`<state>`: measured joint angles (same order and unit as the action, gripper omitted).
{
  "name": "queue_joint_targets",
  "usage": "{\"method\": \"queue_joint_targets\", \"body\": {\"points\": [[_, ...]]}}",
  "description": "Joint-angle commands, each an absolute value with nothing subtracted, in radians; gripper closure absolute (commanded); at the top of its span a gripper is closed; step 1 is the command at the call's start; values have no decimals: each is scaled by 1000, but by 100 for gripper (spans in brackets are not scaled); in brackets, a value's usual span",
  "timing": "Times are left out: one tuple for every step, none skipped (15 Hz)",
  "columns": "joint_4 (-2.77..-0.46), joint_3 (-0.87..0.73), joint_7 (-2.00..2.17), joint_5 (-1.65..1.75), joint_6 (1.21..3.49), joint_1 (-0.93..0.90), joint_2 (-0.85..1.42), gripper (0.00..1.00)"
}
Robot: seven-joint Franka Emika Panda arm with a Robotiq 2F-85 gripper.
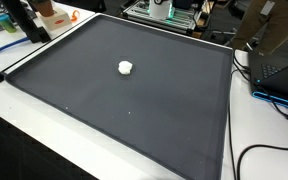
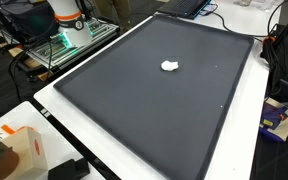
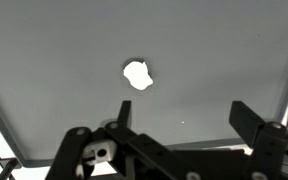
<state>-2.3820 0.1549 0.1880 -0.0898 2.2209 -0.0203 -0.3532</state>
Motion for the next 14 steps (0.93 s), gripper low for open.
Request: {"method": "queue_joint_targets", "body": {"points": [[-2385,127,168,-68,2381,-27,-264,0],[-2423,120,173,-75,2471,-25,-256,0],[-2462,109,178,-96,2561,-25,-249,0],[-2510,93,169,-128,2644,-29,-241,0],[-2551,85,167,-136,2727,-29,-221,0],[-2585,79,171,-134,2796,-25,-204,0],[-2621,71,167,-140,2859,-27,-187,0],[-2649,64,162,-148,2908,-32,-167,0],[-2673,62,158,-147,2948,-35,-149,0],[-2694,62,156,-145,2985,-37,-130,0],[-2712,66,161,-132,3020,-35,-114,0],[-2724,72,181,-113,3044,-25,-96,0],[-2721,93,221,-67,3028,6,-92,0],[-2706,67,177,-110,3006,-26,-105,0]]}}
